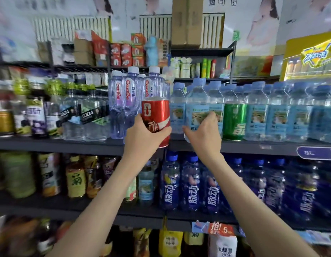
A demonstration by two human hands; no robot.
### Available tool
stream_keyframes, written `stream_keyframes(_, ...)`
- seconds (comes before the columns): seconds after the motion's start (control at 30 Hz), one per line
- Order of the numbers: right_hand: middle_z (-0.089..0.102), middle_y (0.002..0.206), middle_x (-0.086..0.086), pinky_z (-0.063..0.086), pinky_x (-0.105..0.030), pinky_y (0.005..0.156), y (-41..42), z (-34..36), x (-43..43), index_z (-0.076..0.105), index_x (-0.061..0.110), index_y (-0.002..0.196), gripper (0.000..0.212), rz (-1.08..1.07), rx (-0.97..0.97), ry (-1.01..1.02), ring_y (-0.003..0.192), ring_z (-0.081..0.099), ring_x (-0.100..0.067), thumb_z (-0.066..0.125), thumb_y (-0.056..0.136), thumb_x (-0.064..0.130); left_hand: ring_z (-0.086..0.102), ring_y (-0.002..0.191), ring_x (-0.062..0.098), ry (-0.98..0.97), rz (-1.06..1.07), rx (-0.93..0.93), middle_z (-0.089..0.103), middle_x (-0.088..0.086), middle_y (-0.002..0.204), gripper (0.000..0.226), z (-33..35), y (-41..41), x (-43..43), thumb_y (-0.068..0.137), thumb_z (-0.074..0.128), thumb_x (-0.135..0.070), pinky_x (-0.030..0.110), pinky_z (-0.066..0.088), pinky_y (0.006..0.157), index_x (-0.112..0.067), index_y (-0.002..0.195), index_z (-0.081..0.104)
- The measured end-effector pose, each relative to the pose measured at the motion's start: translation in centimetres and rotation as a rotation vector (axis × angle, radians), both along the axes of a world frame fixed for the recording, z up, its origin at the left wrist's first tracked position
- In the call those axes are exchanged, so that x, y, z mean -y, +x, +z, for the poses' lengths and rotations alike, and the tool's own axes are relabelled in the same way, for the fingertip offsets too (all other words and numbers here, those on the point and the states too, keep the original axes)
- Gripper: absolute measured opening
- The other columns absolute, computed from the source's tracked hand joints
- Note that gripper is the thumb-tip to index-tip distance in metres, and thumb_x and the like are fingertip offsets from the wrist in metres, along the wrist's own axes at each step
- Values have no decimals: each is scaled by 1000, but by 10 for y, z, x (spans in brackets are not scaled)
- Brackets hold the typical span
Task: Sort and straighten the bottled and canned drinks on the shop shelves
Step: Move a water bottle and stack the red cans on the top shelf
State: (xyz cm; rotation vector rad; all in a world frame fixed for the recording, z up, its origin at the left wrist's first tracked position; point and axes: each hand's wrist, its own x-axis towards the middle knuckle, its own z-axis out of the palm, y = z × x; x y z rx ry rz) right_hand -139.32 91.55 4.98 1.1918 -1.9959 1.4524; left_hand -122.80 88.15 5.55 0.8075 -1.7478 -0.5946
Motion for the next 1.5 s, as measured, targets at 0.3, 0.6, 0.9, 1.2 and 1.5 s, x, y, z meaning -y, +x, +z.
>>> stream_keyframes(0.3,50,110,-17,39,-33,81,-9,-10,21,42,-1,120,71,-180,-247,-13,98,48,-31,69,79,51,52,87,6,27,74,17,55,-14,100,63,-7,12,-2,71,78,-43,22,38,78,-23,125,50)
stream_keyframes(0.6,56,95,-12,40,-34,73,-11,-4,30,44,2,109,61,-198,-245,92,89,55,-29,72,78,46,49,78,-12,74,35,-1,52,-25,89,61,-17,1,-3,71,79,-39,8,34,64,-27,122,49)
stream_keyframes(0.9,60,97,-23,47,-42,67,-22,-19,26,53,-4,121,43,-138,-519,-35,83,58,-40,63,79,-4,48,78,-12,116,49,3,51,-25,90,65,-31,7,5,71,79,-40,7,32,60,-26,126,47)
stream_keyframes(1.2,55,110,10,43,-14,77,90,-13,-6,45,22,126,57,706,148,16,99,55,-4,69,80,45,55,79,3,116,102,52,61,-12,99,64,-40,45,4,70,77,-44,14,39,60,-23,124,51)
stream_keyframes(1.5,56,97,12,45,-14,67,299,-37,81,46,19,112,62,876,338,166,91,56,-5,82,68,42,58,96,3,80,187,133,61,-13,110,68,-65,255,51,74,78,-33,18,44,72,-29,132,42)
